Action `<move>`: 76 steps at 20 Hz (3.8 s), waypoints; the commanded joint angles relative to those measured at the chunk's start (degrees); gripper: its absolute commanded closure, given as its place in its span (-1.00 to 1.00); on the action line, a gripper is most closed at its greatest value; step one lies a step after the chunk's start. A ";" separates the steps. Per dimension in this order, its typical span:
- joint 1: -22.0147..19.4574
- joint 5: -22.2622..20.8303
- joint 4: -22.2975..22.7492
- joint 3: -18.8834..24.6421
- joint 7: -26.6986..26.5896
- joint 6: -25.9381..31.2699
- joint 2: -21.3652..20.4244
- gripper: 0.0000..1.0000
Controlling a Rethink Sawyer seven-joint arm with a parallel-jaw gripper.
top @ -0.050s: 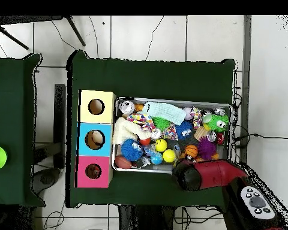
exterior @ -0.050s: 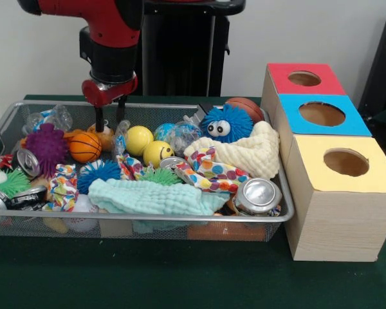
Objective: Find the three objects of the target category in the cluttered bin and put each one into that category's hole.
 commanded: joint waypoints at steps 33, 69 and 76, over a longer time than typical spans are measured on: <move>-0.93 0.93 -10.22 -6.44 7.85 -2.85 16.88 -1.00; 6.78 5.37 5.29 0.11 5.81 2.66 -9.43 1.00; 9.30 10.24 7.26 1.57 5.76 6.45 -13.96 1.00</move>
